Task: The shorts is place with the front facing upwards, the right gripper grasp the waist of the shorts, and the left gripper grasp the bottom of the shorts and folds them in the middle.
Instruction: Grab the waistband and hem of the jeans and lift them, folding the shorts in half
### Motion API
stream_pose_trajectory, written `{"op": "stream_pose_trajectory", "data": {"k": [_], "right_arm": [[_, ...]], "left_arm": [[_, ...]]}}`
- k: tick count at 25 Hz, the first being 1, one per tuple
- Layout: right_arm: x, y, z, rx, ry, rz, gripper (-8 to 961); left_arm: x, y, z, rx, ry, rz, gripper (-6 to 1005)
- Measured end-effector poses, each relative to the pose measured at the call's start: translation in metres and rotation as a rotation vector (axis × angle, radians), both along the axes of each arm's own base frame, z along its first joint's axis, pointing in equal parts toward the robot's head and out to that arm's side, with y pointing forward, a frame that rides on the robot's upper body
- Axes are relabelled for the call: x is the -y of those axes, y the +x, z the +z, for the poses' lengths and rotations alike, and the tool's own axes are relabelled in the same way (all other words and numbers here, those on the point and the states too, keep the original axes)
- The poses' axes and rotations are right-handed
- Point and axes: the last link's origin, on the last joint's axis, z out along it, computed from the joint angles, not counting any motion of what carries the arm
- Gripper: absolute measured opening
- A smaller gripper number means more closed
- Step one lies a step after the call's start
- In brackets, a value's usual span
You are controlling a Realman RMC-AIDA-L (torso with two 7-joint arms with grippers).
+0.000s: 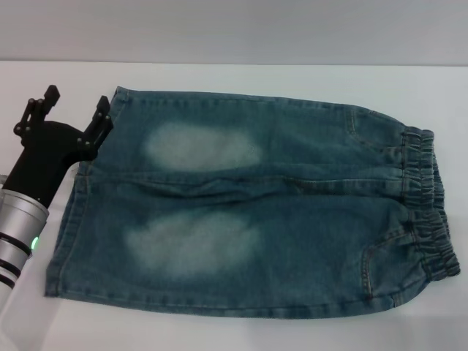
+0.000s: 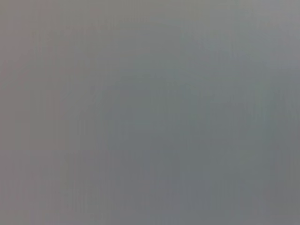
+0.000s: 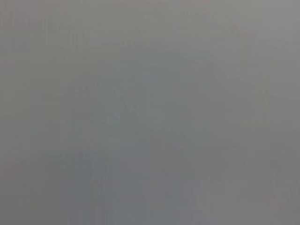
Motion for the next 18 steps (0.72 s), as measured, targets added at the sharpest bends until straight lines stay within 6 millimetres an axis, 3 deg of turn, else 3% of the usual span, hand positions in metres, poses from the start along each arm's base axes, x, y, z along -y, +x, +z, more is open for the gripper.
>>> {"op": "stream_pose_trajectory", "data": {"k": [11, 18], "right_arm": [[-0.005, -0.003, -0.001, -0.012, -0.022, 0.018, 767], [-0.051, -0.006, -0.001, -0.102, -0.176, 0.037, 768]], "left_arm": [[0.002, 0.003, -0.003, 0.053, -0.019, 0.0, 798], [-0.016, 0.016, -0.006, 0.089, -0.066, 0.016, 795]]}}
